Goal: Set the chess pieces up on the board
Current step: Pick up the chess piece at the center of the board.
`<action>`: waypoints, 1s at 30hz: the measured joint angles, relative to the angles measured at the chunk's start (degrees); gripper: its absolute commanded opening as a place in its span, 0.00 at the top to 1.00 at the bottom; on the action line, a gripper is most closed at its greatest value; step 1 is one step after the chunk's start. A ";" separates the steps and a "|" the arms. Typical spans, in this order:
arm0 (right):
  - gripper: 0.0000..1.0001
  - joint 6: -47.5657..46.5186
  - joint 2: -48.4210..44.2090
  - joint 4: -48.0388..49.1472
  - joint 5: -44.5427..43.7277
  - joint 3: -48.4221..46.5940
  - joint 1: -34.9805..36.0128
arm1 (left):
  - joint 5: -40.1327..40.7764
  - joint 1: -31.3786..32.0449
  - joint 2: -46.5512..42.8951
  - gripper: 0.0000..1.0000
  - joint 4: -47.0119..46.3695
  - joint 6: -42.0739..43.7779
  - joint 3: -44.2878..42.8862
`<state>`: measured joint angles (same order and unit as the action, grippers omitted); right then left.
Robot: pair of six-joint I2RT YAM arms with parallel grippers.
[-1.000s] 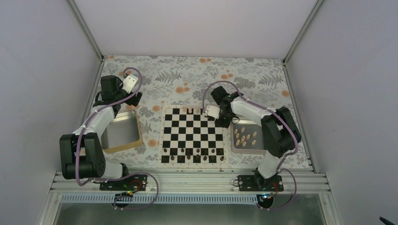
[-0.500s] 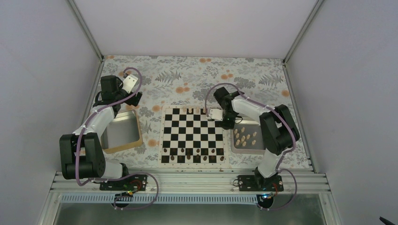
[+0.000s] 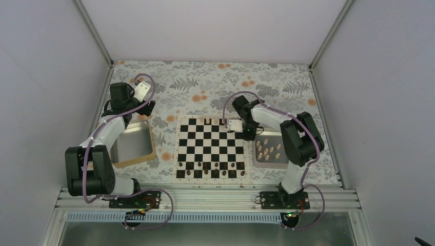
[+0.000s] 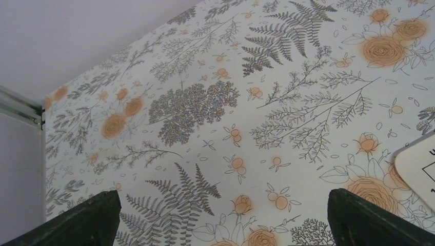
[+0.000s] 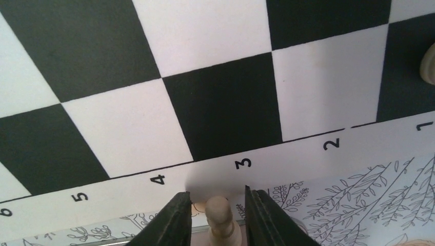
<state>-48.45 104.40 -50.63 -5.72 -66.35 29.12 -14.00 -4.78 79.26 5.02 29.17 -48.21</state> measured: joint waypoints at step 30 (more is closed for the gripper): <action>0.87 0.44 -22.34 7.93 17.99 6.12 -12.92 | -0.02 0.00 0.00 0.00 0.00 -0.02 0.00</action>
<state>-48.01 82.06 -42.70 12.27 -60.23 16.21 -14.02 -4.78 79.26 5.02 29.15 -48.21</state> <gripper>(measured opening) 0.135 0.999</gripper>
